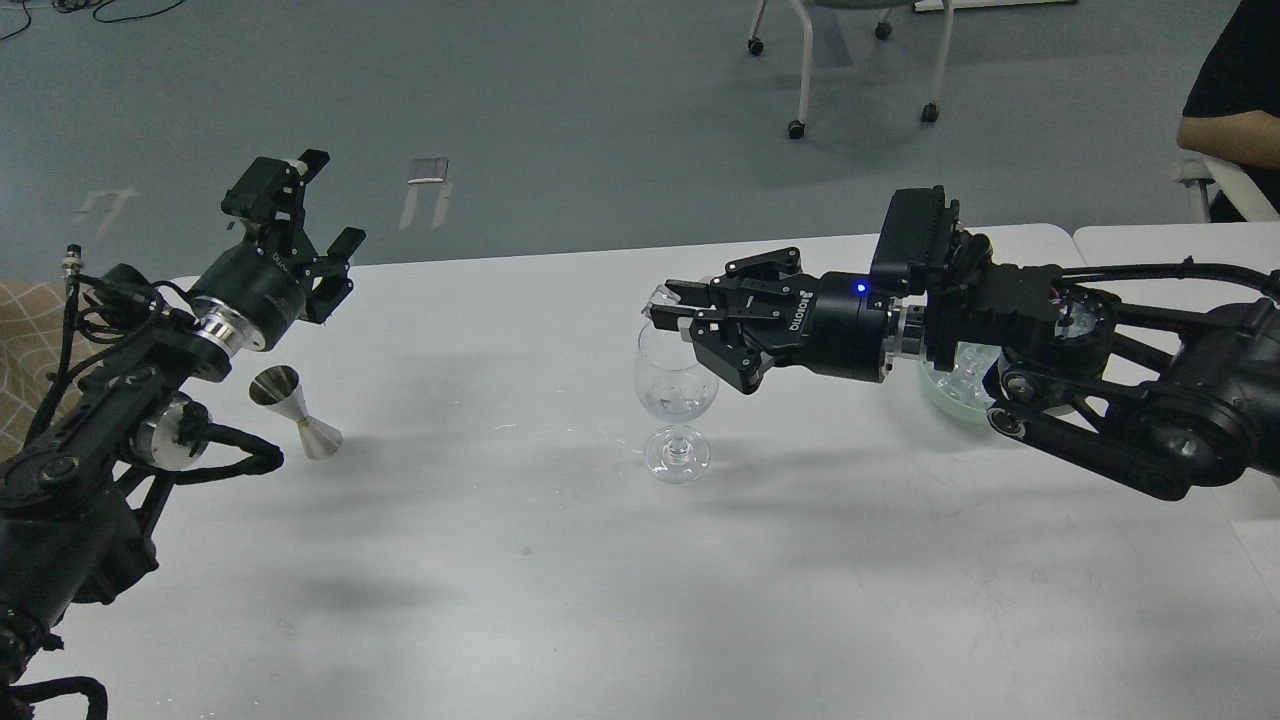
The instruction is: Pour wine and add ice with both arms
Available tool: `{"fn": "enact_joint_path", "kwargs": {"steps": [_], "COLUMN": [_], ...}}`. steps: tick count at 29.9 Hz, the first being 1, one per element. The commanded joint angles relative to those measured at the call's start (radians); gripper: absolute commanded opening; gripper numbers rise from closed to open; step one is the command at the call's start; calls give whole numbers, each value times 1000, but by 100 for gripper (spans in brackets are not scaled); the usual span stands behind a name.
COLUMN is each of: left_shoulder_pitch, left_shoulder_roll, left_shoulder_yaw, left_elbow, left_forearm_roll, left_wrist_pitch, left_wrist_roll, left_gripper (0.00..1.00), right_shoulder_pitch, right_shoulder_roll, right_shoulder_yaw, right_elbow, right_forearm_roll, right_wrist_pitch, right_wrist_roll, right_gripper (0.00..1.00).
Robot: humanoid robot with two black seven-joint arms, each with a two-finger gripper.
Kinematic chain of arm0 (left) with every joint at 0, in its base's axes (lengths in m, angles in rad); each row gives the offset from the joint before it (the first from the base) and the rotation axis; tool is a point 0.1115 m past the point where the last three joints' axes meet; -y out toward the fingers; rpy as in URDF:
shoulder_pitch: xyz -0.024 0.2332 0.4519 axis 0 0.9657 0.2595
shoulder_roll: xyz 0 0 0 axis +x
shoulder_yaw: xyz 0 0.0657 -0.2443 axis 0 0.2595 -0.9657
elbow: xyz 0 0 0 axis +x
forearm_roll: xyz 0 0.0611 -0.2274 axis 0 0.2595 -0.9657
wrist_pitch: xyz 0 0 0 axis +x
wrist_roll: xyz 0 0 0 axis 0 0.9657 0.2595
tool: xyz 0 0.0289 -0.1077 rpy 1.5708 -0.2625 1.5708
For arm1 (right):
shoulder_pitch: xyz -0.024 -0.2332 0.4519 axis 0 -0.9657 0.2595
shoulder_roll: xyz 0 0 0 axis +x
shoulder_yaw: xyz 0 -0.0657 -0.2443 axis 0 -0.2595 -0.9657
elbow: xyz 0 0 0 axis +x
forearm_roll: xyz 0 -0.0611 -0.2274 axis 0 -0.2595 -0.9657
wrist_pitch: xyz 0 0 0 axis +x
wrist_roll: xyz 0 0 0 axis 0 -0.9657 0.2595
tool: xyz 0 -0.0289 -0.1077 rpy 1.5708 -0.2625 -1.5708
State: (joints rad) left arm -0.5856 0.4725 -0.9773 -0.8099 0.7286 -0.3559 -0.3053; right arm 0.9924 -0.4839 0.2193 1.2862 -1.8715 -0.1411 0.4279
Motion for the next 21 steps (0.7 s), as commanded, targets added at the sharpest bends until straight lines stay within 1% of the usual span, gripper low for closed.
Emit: {"fn": "enact_joint_path", "kwargs": {"steps": [1, 5, 17, 21], "left_shoulder_pitch": [1, 0, 0, 0], "left_shoulder_roll": [0, 0, 3, 2], "left_shoulder_yaw": [0, -1, 0, 0], "left_elbow": [0, 0, 0, 0], "left_forearm_roll": [0, 0, 0, 0], "left_wrist_pitch": [0, 0, 0, 0], "left_wrist_roll": [0, 0, 0, 0], "left_gripper": [99, 99, 99, 99], "right_shoulder_pitch": [2, 12, 12, 12], "right_shoulder_roll": [11, 14, 39, 39], "right_shoulder_yaw": [0, 0, -2, -2], "right_elbow": [-2, -18, -25, -25], "right_forearm_roll": [0, 0, 0, 0], "right_wrist_pitch": [0, 0, 0, 0], "right_wrist_roll": [0, 0, -1, -1], "right_gripper": [14, 17, 35, 37]}}
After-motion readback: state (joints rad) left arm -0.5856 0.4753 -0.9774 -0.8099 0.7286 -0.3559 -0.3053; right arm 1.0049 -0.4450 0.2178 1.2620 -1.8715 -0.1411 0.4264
